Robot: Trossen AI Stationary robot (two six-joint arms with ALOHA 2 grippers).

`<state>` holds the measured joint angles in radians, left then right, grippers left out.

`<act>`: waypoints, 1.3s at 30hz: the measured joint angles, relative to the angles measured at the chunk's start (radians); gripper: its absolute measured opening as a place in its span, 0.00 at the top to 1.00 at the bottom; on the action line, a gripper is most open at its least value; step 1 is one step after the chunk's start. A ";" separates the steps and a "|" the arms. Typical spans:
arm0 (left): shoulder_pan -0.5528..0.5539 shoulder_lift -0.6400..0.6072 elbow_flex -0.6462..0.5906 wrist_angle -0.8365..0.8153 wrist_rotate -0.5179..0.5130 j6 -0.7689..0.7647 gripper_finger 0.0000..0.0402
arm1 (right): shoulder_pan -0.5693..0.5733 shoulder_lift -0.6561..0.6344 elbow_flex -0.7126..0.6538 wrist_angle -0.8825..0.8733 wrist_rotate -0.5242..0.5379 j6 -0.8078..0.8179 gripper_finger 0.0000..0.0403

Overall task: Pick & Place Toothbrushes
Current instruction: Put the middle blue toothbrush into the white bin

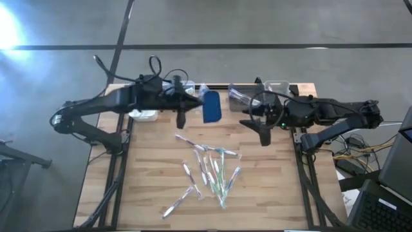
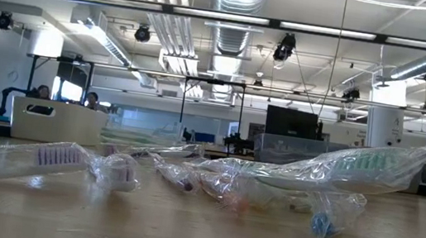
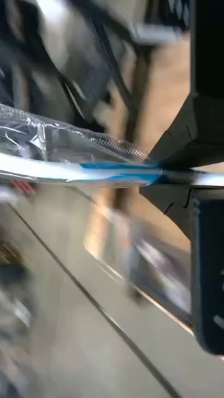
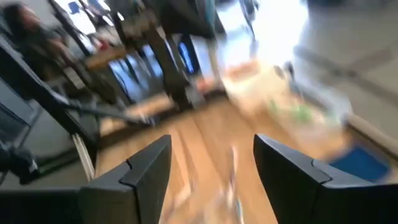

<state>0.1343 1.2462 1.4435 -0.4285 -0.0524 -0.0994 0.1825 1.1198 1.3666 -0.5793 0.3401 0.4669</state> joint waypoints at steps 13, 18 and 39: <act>0.195 -0.129 0.027 -0.817 -0.395 -0.394 0.93 | 0.000 -0.053 0.000 -0.568 0.073 0.349 0.48; 0.317 -0.093 0.025 -1.027 -0.428 -0.475 0.93 | 0.000 -0.053 0.000 -0.574 0.089 0.300 0.51; 0.593 0.038 -0.229 -0.966 -0.409 -0.397 0.93 | 0.000 -0.059 -0.092 -0.621 0.108 0.336 0.49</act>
<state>0.7276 1.2839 1.2146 -1.3941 -0.4618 -0.4968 0.1829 1.0611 1.2748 -1.2007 0.4480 0.8027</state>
